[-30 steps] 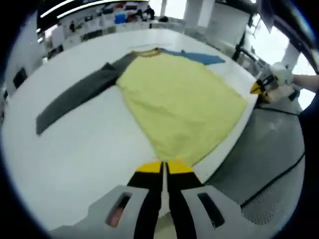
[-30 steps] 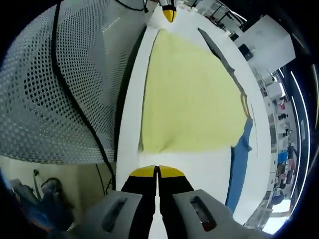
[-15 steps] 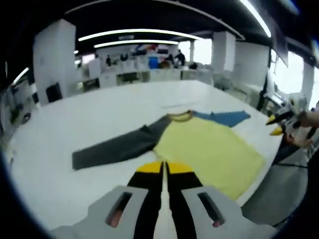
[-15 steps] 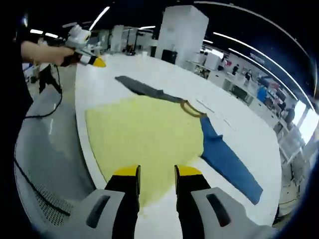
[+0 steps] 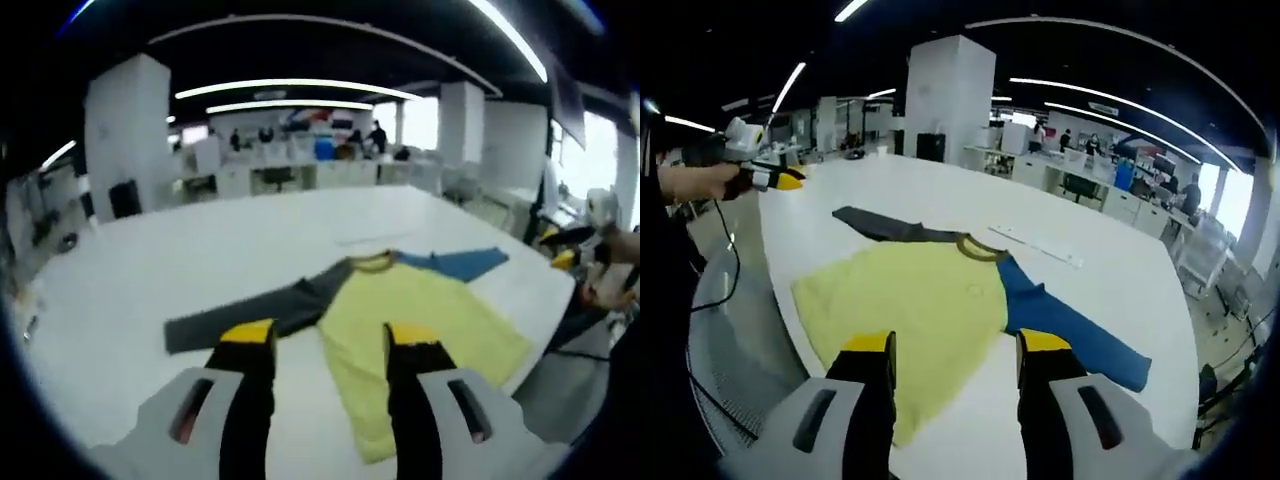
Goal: Fold the garment on the visible template until the final outline fits inside the template.
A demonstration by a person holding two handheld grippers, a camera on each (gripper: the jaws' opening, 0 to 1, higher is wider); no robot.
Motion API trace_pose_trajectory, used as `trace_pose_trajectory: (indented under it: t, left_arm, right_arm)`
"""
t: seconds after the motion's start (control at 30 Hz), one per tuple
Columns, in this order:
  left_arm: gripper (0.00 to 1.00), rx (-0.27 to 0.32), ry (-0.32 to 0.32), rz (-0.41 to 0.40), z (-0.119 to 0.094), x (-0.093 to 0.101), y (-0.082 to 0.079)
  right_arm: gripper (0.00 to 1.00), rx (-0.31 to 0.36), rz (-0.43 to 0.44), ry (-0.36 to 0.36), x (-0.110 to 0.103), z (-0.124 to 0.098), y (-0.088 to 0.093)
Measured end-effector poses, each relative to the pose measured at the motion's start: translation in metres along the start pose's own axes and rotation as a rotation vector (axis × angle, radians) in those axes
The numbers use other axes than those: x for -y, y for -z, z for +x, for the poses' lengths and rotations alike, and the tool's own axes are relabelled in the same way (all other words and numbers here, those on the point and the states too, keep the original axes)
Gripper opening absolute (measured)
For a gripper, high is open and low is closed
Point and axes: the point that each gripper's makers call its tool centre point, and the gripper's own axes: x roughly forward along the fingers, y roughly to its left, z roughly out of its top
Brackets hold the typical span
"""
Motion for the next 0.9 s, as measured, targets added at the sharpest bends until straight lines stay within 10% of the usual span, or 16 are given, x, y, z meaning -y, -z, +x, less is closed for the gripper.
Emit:
trace_pose_trajectory:
  t: [0.57, 0.9]
  left_arm:
    - [0.74, -0.026, 0.028, -0.060, -0.024, -0.001, 0.007]
    - [0.87, -0.058, 0.027, -0.087, -0.033, -0.003, 0.017]
  right_arm:
    - [0.67, 0.010, 0.089, 0.024, -0.001, -0.016, 0.004]
    - [0.79, 0.133, 0.127, 0.027, -0.007, -0.029, -0.010]
